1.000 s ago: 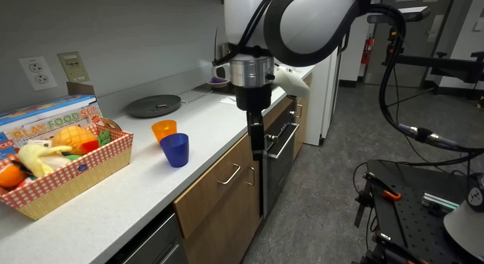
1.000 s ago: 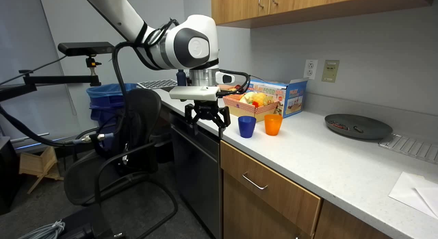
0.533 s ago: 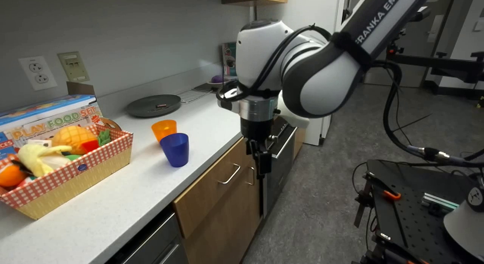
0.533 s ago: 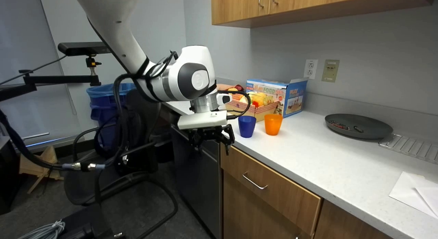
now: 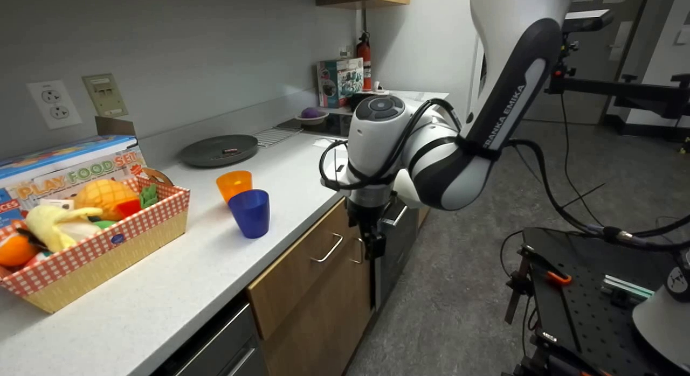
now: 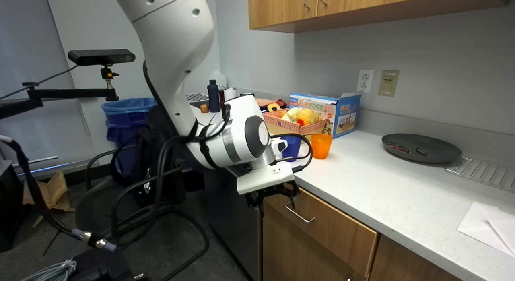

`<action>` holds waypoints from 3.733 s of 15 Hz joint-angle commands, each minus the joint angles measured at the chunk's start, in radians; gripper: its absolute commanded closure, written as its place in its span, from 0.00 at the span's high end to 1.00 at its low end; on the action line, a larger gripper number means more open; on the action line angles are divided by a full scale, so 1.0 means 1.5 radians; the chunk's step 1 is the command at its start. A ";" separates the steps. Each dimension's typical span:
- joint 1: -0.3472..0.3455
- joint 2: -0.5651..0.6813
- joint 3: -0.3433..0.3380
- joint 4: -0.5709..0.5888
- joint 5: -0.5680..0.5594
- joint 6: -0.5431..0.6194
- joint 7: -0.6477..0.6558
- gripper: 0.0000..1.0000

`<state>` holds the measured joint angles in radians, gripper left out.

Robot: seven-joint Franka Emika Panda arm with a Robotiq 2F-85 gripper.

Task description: Open the drawer, then put the blue cup in the drawer

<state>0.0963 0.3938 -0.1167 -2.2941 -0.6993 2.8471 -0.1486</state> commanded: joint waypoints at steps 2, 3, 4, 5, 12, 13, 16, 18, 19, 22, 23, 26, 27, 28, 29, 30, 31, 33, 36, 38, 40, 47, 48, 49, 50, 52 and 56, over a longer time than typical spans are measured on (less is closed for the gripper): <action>0.045 0.104 -0.064 0.079 -0.075 0.061 0.095 1.00; 0.053 0.119 -0.073 0.090 -0.082 0.071 0.110 1.00; 0.060 0.131 -0.080 0.100 -0.087 0.079 0.122 1.00; 0.072 0.144 -0.091 0.112 -0.097 0.088 0.135 1.00; 0.139 0.210 -0.150 0.175 -0.128 0.118 0.190 1.00; 0.143 0.217 -0.153 0.180 -0.125 0.117 0.194 1.00; 0.137 0.232 -0.143 0.184 -0.108 0.111 0.193 1.00; 0.134 0.241 -0.140 0.187 -0.106 0.107 0.192 1.00; 0.128 0.243 -0.132 0.185 -0.102 0.104 0.187 1.00; 0.114 0.228 -0.116 0.170 -0.088 0.092 0.175 1.00; 0.108 0.217 -0.108 0.160 -0.083 0.086 0.168 1.00; 0.067 0.182 -0.059 0.119 -0.055 0.069 0.133 1.00; 0.052 0.171 -0.042 0.105 -0.045 0.065 0.122 1.00; 0.030 0.155 -0.018 0.084 -0.033 0.061 0.104 1.00; 0.017 0.140 -0.004 0.063 -0.018 0.060 0.087 1.00; 0.004 0.127 0.008 0.046 -0.009 0.061 0.075 1.00; -0.005 0.114 0.014 0.029 -0.004 0.065 0.068 1.00; -0.022 0.084 0.020 -0.003 -0.027 0.081 0.078 1.00; -0.055 0.047 0.041 -0.047 -0.025 0.096 0.078 1.00; -0.067 0.029 0.054 -0.078 0.022 0.103 0.046 1.00; -0.081 0.013 0.068 -0.108 0.052 0.110 0.028 1.00; -0.010 -0.067 -0.023 -0.189 0.044 0.173 0.060 1.00; 0.038 -0.080 -0.073 -0.196 0.029 0.184 0.068 1.00; 0.099 -0.090 -0.133 -0.203 0.015 0.192 0.075 1.00; 0.137 -0.104 -0.173 -0.203 -0.006 0.184 0.079 1.00; 0.222 -0.154 -0.276 -0.189 -0.084 0.147 0.096 1.00; 0.318 -0.259 -0.391 -0.151 -0.306 0.049 0.187 1.00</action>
<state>0.4979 0.1447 -0.6263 -2.5300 -0.9632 3.0358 0.0377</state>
